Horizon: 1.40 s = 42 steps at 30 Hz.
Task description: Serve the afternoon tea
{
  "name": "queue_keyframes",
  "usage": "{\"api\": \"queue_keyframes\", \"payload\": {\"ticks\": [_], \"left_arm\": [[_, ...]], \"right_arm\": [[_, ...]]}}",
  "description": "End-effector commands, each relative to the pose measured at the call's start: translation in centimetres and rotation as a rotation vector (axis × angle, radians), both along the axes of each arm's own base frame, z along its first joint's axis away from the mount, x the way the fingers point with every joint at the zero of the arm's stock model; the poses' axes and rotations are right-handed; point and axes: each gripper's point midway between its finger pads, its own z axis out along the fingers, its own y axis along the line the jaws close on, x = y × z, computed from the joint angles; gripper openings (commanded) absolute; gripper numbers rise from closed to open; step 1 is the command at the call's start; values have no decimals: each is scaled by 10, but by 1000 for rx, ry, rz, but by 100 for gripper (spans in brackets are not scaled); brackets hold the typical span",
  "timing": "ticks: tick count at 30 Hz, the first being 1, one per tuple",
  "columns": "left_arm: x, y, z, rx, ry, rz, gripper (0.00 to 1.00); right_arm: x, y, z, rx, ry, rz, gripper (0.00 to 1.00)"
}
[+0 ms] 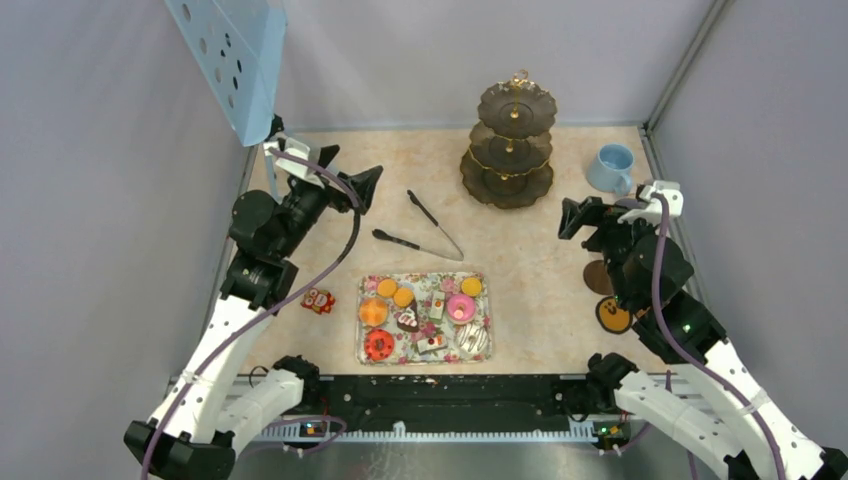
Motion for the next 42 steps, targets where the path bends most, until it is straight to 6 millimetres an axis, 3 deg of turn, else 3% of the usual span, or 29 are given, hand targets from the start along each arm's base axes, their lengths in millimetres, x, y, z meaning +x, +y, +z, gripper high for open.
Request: {"api": "queue_keyframes", "payload": {"ticks": [1, 6, 8, 14, 17, 21, 30, 37, 42], "left_arm": [[-14, -14, 7, -3, -32, -83, 99], [-28, -33, 8, 22, -55, -193, 99], [-33, -41, 7, 35, -61, -239, 99], [-62, -71, 4, 88, -95, -431, 99], [-76, -85, 1, 109, -105, -511, 99], [-92, -94, 0, 136, -138, -570, 99], [-94, -83, 8, 103, -195, -485, 99], [-96, -68, 19, 67, -241, -407, 99], [-98, -66, 20, 64, -249, -402, 99]], "right_arm": [[-1, -17, -2, 12, 2, -98, 99], [-4, 5, -23, -88, 31, 59, 99], [-3, 9, -33, -45, 56, 58, 99], [1, 43, -54, -62, 31, 223, 99], [2, 76, -68, -113, 3, 391, 99], [6, 141, -96, -166, 13, 690, 95], [64, 214, -165, -335, 84, 883, 92], [94, 247, -202, -371, 104, 955, 91], [111, 264, -218, -401, 103, 992, 91]]}}
